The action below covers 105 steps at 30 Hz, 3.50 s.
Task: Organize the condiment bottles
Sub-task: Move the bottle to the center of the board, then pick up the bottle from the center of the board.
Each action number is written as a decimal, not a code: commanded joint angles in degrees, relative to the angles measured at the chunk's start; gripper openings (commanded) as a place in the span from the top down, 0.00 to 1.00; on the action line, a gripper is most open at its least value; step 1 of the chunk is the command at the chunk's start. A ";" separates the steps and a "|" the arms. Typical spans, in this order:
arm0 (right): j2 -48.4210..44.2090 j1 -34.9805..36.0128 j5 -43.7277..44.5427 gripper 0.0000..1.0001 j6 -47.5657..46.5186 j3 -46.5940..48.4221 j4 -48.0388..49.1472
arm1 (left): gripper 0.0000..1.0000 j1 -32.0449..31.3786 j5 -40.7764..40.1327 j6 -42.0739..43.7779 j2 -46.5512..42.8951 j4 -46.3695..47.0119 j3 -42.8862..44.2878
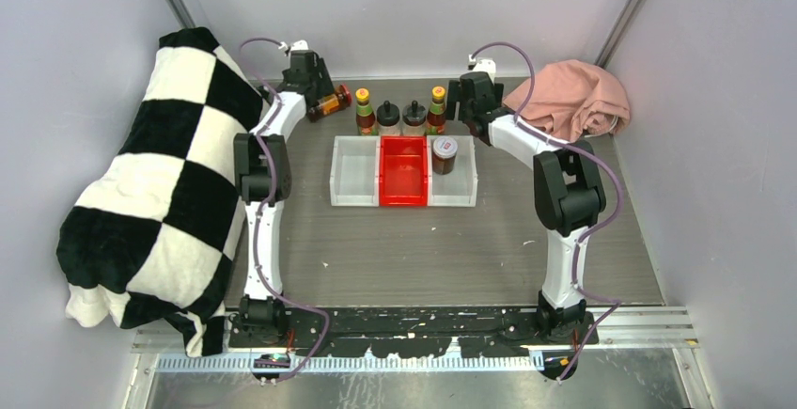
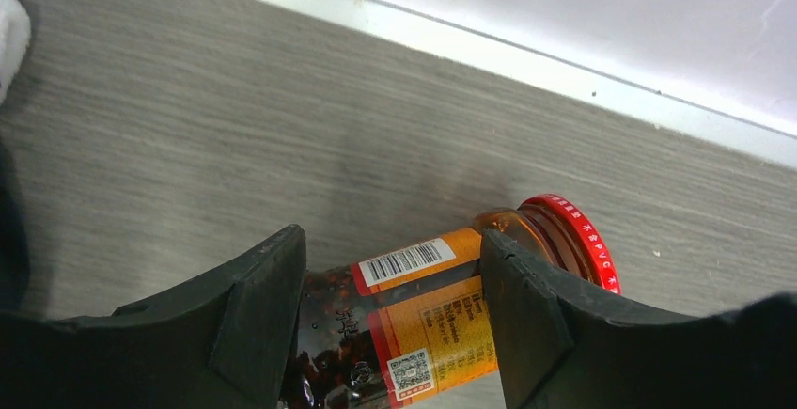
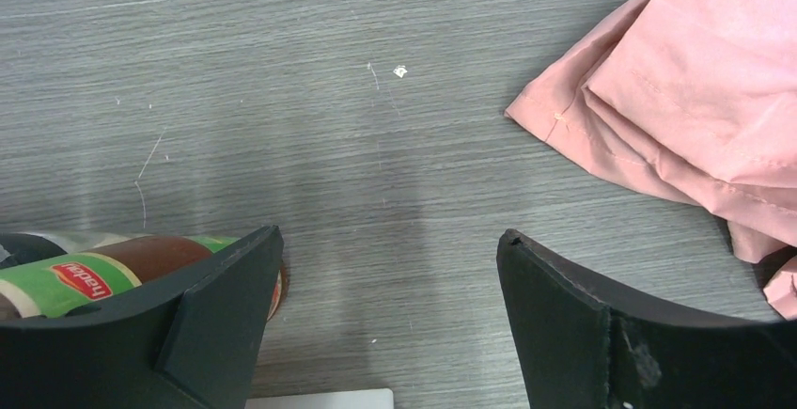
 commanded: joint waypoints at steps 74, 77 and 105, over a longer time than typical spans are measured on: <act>-7.53 2.79 1.68 0.10 -3.23 1.45 -0.06 | 0.15 2.22 34.51 37.61 -13.30 -46.26 16.88; -7.01 2.82 1.77 0.10 -3.41 2.05 -0.39 | 0.15 1.51 33.33 38.93 -12.33 -47.57 16.95; -5.08 2.03 2.60 0.10 -4.96 5.20 0.58 | 0.15 -2.48 21.77 41.74 2.64 -50.69 27.03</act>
